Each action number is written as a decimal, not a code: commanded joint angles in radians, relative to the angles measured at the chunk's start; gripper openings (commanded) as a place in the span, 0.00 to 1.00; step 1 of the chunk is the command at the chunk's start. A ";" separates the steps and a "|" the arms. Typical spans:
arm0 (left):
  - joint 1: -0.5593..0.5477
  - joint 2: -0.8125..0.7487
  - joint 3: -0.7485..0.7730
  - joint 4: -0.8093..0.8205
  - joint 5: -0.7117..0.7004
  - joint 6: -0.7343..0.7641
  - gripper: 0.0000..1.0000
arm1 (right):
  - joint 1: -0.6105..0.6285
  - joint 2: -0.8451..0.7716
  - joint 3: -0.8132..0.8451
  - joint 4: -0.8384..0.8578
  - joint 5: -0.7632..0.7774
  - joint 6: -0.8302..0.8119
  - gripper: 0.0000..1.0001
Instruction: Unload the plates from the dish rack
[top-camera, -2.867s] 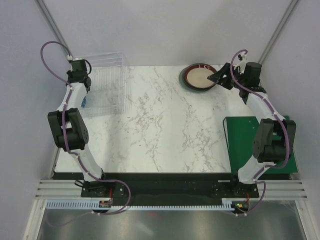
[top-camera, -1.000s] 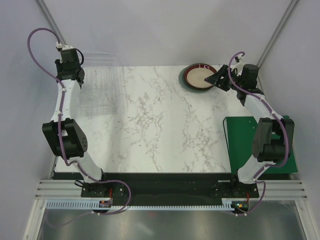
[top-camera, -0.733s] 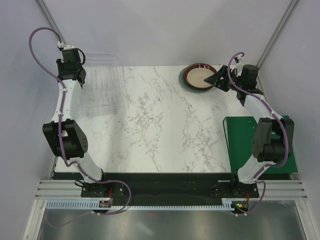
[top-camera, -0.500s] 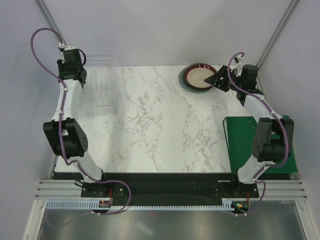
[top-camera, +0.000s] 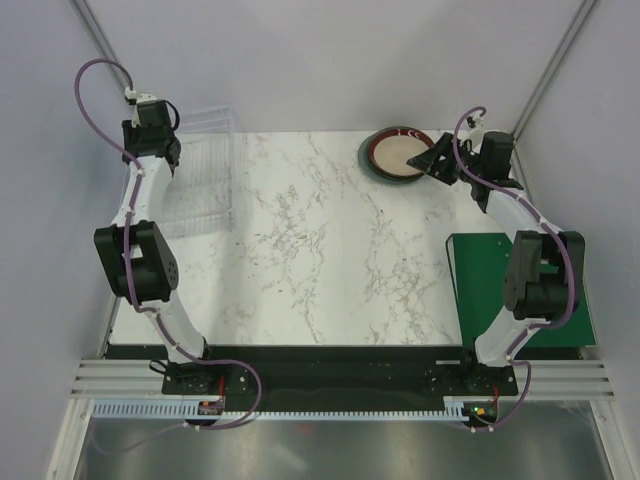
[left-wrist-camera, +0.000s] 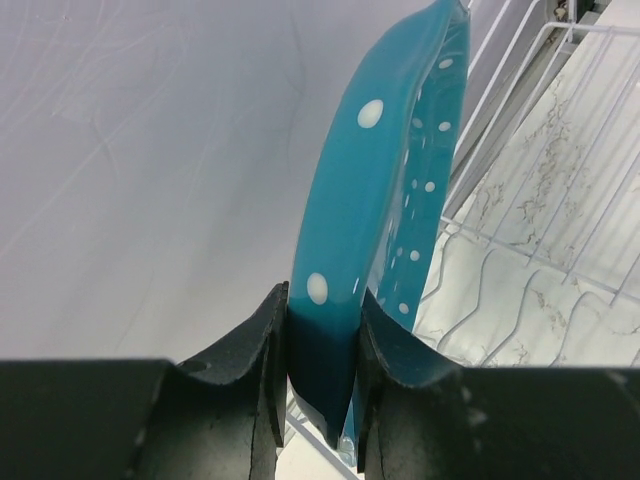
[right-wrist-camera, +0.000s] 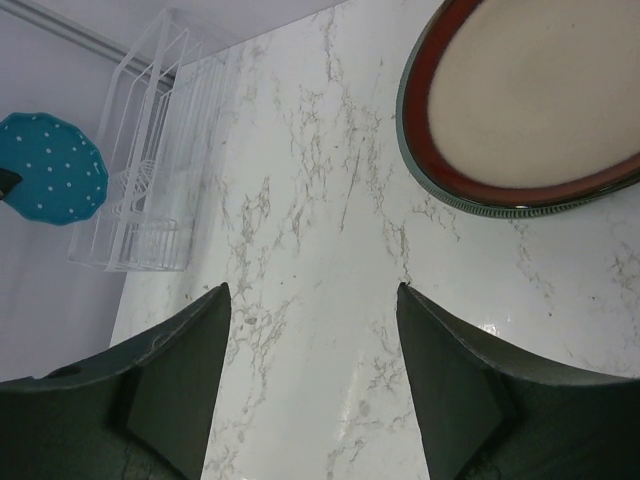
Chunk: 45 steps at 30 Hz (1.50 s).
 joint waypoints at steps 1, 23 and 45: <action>-0.030 -0.088 0.040 0.166 -0.044 0.016 0.02 | 0.004 0.014 -0.008 0.069 -0.033 0.015 0.74; -0.236 -0.277 0.174 -0.169 0.612 -0.493 0.02 | 0.195 -0.069 0.048 0.037 -0.128 0.038 0.74; -0.342 -0.360 -0.314 0.469 1.298 -0.971 0.02 | 0.261 0.042 -0.030 0.295 -0.196 0.223 0.74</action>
